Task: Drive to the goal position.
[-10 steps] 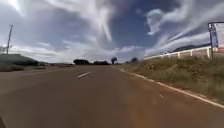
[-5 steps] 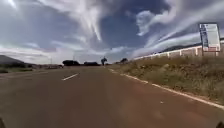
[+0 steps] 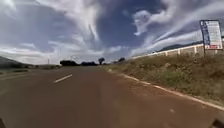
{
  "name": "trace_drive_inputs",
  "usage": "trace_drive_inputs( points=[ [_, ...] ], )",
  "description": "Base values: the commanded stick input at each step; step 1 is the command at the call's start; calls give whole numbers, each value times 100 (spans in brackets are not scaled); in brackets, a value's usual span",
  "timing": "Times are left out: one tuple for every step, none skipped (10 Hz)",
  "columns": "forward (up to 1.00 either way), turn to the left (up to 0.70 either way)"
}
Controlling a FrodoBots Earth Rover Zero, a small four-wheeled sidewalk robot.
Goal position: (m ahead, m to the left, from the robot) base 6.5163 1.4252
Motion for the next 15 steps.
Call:
trace_drive_inputs(
  points=[
    [85,-34],
    [85,-34],
    [85,-34],
    [85,-34],
    [85,-15],
    [85,-6],
    [85,0],
    [85,0],
    [85,0],
    [85,0],
    [85,0],
    [85,0],
    [85,1],
    [85,1],
    [85,34]
  ],
)
